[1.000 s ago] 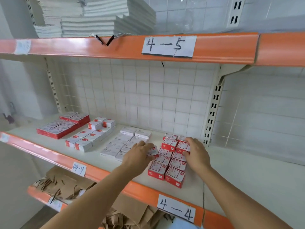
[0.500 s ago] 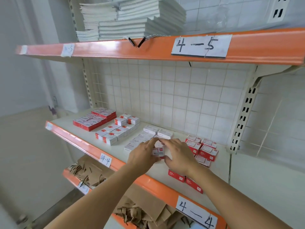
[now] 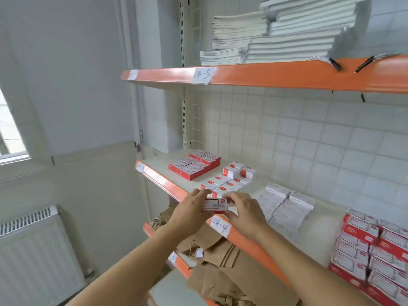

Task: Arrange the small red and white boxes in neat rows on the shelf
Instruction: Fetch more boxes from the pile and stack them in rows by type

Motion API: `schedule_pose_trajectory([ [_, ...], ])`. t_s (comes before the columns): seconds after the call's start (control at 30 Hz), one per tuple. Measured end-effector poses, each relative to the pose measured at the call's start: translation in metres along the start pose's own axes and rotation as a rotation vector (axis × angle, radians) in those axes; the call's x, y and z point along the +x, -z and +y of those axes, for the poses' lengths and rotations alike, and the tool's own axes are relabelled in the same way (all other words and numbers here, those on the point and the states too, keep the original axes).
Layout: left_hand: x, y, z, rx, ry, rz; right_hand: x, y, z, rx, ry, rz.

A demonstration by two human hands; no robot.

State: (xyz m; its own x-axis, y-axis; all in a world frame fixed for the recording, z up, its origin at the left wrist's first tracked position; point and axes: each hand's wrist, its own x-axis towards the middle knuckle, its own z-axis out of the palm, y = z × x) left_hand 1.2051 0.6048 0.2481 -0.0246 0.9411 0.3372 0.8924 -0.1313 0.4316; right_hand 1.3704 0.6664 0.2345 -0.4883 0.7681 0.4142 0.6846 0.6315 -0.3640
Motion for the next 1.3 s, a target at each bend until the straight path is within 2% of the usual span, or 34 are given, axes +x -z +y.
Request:
schedule_pose_trajectory([
  [0.27, 0.01, 0.065, -0.115, 0.083, 0.042, -0.011, 0.067, -0.069, -0.083, 0.038, -0.04, -0.002],
  [0.53, 0.055, 0.067, -0.191, 0.064, 0.052, -0.045, 0.126, -0.107, -0.103, -0.023, -0.083, -0.066],
  [0.87, 0.163, 0.059, -0.231, 0.039, -0.027, -0.095, 0.217, -0.13, -0.077, -0.081, -0.167, -0.014],
  [1.3, 0.277, 0.016, -0.248, -0.076, -0.17, -0.221, 0.277, -0.151, -0.041, -0.191, -0.518, 0.173],
])
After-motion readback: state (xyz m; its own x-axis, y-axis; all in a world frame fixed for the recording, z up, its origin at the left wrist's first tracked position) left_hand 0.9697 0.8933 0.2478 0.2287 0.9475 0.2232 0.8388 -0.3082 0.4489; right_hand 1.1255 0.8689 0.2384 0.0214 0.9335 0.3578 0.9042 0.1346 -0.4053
